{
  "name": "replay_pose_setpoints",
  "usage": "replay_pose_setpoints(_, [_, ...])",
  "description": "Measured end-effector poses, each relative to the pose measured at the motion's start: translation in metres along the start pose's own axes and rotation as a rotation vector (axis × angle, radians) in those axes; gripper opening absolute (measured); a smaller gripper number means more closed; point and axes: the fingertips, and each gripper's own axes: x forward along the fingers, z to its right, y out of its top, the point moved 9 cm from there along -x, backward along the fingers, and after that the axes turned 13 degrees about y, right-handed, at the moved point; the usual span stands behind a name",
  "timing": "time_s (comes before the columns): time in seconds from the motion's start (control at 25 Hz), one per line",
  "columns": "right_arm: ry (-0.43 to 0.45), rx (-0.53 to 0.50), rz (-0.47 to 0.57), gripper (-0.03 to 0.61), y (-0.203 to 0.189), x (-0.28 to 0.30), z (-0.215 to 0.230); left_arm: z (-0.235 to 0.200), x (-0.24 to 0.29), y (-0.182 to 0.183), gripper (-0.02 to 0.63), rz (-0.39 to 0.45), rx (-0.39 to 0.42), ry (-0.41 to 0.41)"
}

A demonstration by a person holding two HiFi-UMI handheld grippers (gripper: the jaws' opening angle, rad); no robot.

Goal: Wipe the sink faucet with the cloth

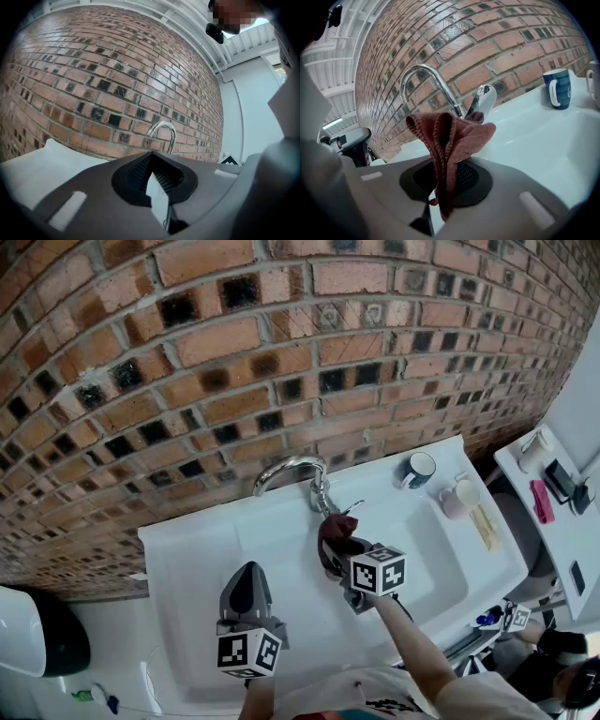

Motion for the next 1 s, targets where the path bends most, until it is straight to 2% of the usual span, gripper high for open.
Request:
replay_pose_setpoints(0.24, [-0.008,-0.065,-0.01,0.046,0.019,0.001,0.007,-0.007,0.011,-0.008,0.005,0.011,-0.005,0.002])
replay_pose_setpoints(0.44, [-0.049,-0.082,0.144,0.048,0.055,-0.037,0.014,-0.008,0.011,-0.004,0.005,0.009,-0.008,0.012])
replay_pose_setpoints(0.56, [-0.07,-0.124,0.168,0.049,0.072,-0.051,0.017,-0.007,0.009,-0.005,0.005,0.016,-0.013,0.006])
replay_pose_setpoints(0.84, [-0.104,-0.097,0.199,0.048,0.069,-0.052,0.008,-0.006,0.004,-0.002,0.005,0.039,-0.017,-0.009])
replay_pose_setpoints(1.0, [-0.057,-0.096,0.174,0.048,0.059,-0.041,-0.012,-0.009,0.0,0.005,0.005,0.035,-0.016,0.013])
